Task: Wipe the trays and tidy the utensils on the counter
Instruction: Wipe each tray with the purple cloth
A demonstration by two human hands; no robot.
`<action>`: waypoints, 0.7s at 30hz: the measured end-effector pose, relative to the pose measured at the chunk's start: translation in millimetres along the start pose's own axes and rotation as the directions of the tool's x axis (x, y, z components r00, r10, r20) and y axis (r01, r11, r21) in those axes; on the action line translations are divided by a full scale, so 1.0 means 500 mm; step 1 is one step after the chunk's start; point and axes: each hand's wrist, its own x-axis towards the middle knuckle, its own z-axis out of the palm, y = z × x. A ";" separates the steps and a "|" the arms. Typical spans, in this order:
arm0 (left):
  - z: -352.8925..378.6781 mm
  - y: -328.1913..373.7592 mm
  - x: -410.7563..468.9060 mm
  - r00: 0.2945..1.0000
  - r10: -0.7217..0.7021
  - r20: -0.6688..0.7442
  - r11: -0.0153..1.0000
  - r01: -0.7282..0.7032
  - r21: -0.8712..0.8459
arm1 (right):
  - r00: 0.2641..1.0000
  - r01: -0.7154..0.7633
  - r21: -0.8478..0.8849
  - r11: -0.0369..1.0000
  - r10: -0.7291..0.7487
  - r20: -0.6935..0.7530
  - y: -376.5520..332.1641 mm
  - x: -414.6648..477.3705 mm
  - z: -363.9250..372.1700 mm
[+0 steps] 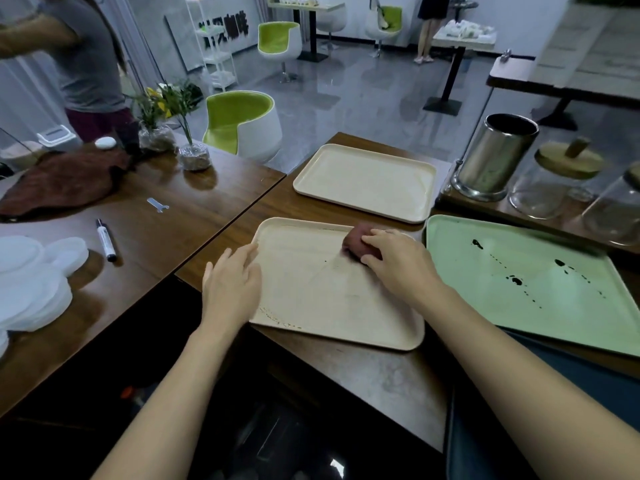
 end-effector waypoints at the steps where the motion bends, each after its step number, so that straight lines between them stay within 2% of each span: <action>1: 0.003 0.006 0.003 1.000 0.024 -0.007 0.998 -0.023 0.062 | 0.998 -0.041 0.033 0.999 0.042 -0.038 -0.004 -0.001 -0.002; 4: 0.013 0.048 0.008 0.968 0.248 -0.034 0.961 -0.241 0.138 | 0.985 -0.140 0.131 0.981 0.151 -0.078 -0.016 0.000 -0.011; 6: 0.020 0.093 0.005 0.935 0.354 0.023 0.934 -0.355 0.046 | 0.972 -0.196 0.260 0.946 0.221 -0.073 -0.013 0.001 -0.016; 7: 0.025 0.116 0.000 0.933 0.354 0.071 0.935 -0.353 -0.022 | 0.961 -0.234 0.345 0.909 0.271 -0.063 -0.010 0.000 -0.019; 9: 0.035 0.153 -0.008 0.934 0.324 0.152 0.944 -0.308 -0.122 | 0.937 -0.286 0.579 0.764 0.349 0.001 -0.004 0.001 -0.023; 11: 0.042 0.175 -0.014 0.937 0.297 0.182 0.946 -0.264 -0.187 | 0.913 -0.323 0.817 0.477 0.384 0.137 -0.008 -0.002 -0.031; 12: 0.041 0.183 -0.016 0.943 0.277 0.184 0.946 -0.234 -0.226 | 0.904 -0.339 0.878 0.339 0.376 0.204 -0.013 -0.003 -0.037; 14: 0.039 0.187 -0.012 0.958 0.211 0.195 0.928 -0.134 -0.347 | 0.890 -0.359 0.916 0.180 0.364 0.277 -0.021 -0.008 -0.049; 16: 0.035 0.180 -0.009 0.953 0.173 0.250 0.869 -0.029 -0.493 | 0.874 -0.374 0.927 0.031 0.345 0.342 -0.027 -0.012 -0.056; 18: 0.030 0.173 -0.008 0.943 0.192 0.272 0.806 0.006 -0.592 | 0.863 -0.394 0.917 -0.068 0.314 0.395 -0.031 -0.016 -0.058; 21: 0.015 0.172 -0.009 0.941 0.196 0.276 0.730 0.048 -0.682 | 0.845 -0.444 0.891 -0.094 0.286 0.451 -0.037 -0.020 -0.050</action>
